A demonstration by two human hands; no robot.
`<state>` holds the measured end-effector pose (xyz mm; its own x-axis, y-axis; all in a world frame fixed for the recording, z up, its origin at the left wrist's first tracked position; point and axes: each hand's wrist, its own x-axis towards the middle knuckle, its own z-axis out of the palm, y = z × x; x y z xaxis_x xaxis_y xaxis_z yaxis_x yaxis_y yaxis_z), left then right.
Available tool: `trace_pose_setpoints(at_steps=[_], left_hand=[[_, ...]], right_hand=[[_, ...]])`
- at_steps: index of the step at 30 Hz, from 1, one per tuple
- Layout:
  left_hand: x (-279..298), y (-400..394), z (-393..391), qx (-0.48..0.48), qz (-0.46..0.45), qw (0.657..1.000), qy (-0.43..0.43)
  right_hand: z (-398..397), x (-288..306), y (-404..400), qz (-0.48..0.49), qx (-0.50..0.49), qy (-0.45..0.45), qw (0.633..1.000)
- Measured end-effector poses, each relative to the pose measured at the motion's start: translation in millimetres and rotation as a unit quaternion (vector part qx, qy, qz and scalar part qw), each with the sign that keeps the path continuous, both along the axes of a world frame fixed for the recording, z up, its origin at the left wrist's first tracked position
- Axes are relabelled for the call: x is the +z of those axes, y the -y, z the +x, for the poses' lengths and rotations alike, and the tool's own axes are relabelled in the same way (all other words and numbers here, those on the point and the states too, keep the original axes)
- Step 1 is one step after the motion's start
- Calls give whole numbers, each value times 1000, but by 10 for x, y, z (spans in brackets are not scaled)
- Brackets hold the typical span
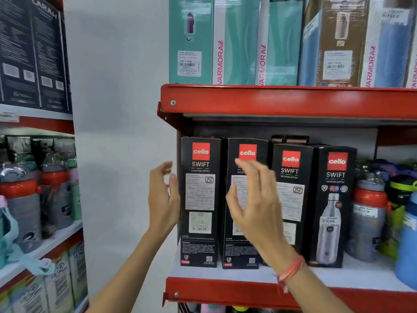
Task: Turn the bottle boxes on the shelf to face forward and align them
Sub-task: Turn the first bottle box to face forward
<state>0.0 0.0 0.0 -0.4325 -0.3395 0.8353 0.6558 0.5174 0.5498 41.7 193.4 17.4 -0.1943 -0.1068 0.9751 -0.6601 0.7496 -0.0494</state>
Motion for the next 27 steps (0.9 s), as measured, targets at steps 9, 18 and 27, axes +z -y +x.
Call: trace_pose_setpoints(at_steps=[9,18,27], left_hand=[[-393,152,-411,-231,113,902,346],[-410,335,-91,-323,89,880,338],[-358,512,308,-326,54,912,243]], right_hand=[[-119,-800,719,-6,-58,319,946],[-30,-675,850,-31,-75,359,930],[-65,-456,647,-69,110,366,921]])
